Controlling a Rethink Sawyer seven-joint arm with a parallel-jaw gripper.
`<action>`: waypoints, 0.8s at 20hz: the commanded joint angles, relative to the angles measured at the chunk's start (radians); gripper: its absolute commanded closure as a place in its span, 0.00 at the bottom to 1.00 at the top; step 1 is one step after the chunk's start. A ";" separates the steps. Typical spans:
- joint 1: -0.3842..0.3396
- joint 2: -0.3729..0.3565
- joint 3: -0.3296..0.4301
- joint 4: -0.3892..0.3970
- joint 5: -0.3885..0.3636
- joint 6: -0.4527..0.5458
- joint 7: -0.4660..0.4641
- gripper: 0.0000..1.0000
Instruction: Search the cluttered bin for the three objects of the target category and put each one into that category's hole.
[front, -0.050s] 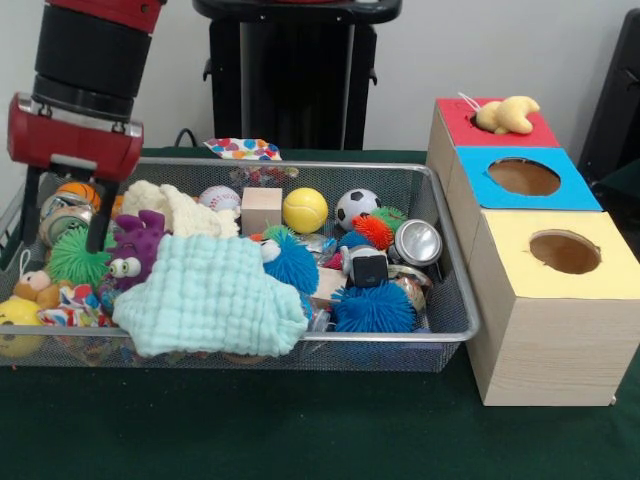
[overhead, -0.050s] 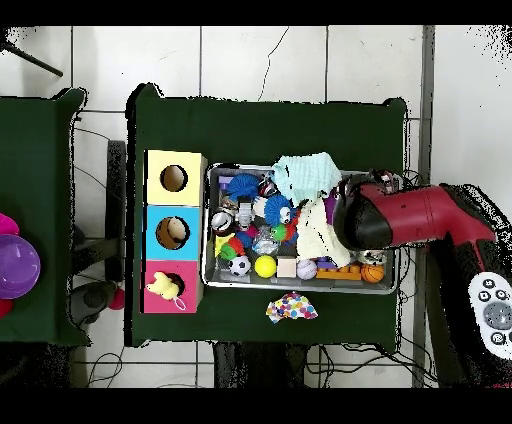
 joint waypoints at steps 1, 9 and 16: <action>0.024 0.118 -0.068 -0.041 -0.053 -0.071 0.080 0.00; -0.049 0.159 -0.009 -0.030 0.009 -0.031 -0.066 0.00; -0.118 0.167 0.060 -0.036 0.035 0.001 -0.179 0.00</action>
